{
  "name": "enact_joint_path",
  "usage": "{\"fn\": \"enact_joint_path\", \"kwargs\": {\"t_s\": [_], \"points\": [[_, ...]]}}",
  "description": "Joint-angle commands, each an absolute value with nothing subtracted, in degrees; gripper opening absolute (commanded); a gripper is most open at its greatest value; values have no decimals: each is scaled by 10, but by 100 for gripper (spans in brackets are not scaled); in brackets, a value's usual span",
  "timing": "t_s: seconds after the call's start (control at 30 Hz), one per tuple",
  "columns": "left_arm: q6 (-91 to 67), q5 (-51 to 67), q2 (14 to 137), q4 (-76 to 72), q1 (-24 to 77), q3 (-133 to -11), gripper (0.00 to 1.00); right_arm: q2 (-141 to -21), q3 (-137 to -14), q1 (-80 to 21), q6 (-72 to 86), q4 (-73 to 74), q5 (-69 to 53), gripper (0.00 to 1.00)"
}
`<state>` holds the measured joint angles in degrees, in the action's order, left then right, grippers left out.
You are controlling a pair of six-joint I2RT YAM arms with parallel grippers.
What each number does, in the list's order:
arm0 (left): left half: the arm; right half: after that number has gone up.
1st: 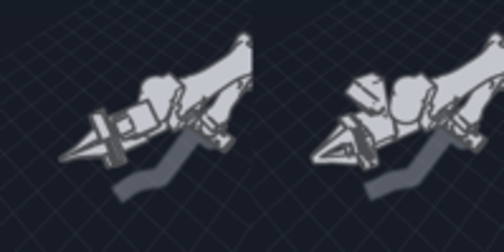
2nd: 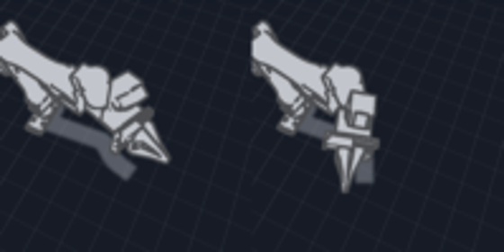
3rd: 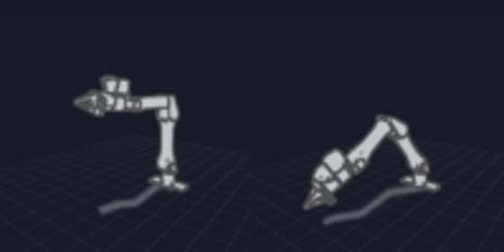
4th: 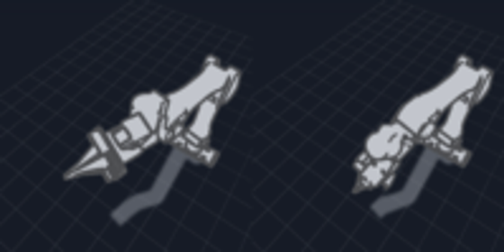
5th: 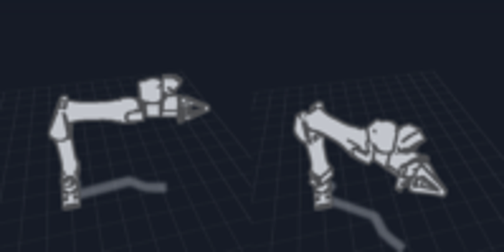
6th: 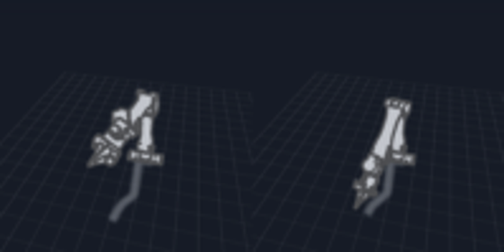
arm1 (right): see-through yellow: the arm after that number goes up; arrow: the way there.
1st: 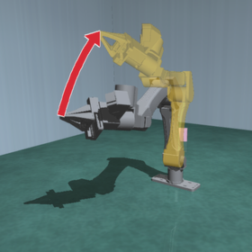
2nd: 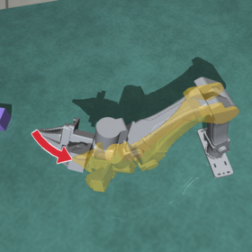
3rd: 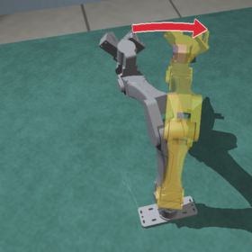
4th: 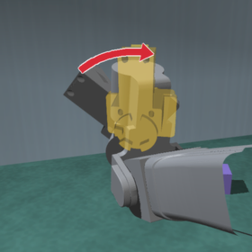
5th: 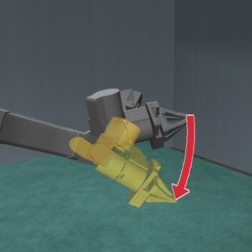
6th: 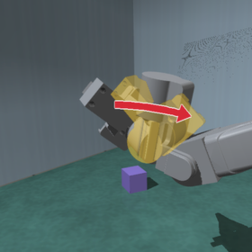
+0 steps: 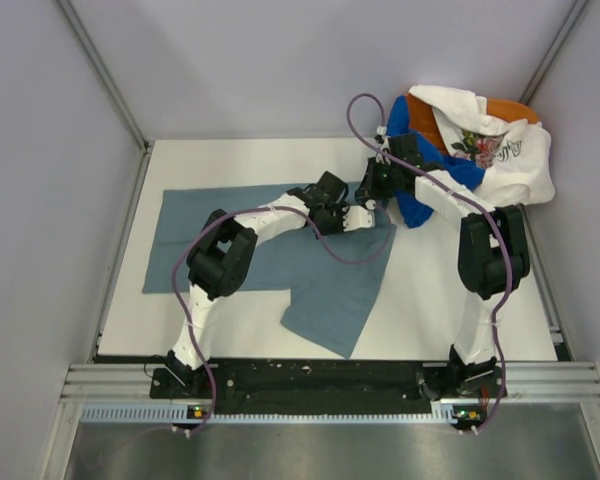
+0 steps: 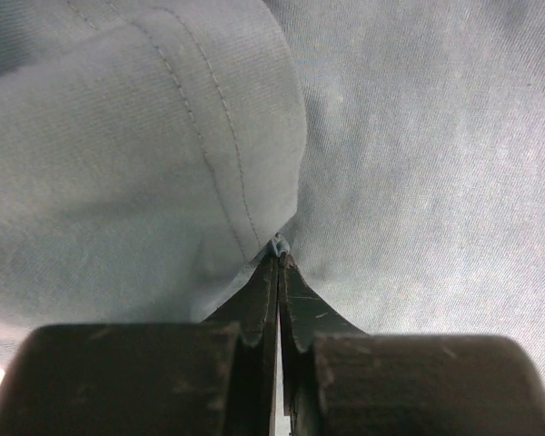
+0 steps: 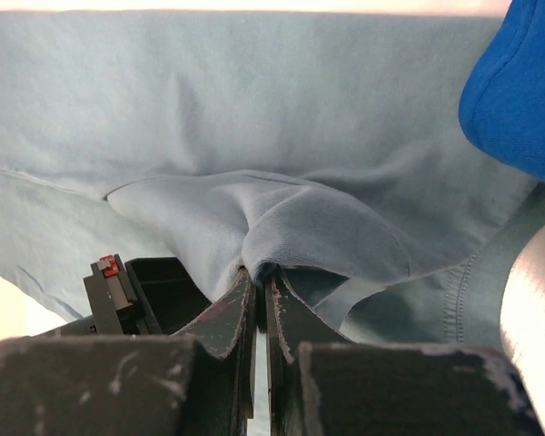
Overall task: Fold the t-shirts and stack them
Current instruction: Fold the flattened tshirt in 1/3 of the way
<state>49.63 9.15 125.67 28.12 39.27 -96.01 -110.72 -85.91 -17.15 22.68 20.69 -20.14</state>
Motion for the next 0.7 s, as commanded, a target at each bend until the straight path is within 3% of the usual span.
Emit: {"fn": "enact_joint_path", "kwargs": {"t_s": [0.0, 0.37, 0.67], "points": [[489, 114, 1256, 287, 393, -979, 0, -1066, -862, -175, 214, 200, -191, 0], [477, 160, 1124, 279, 363, -896, 0, -1035, -827, -177, 208, 207, -184, 0], [509, 226, 1087, 317, 351, -834, 0, -1025, -781, -192, 201, 218, -185, 0]]}}
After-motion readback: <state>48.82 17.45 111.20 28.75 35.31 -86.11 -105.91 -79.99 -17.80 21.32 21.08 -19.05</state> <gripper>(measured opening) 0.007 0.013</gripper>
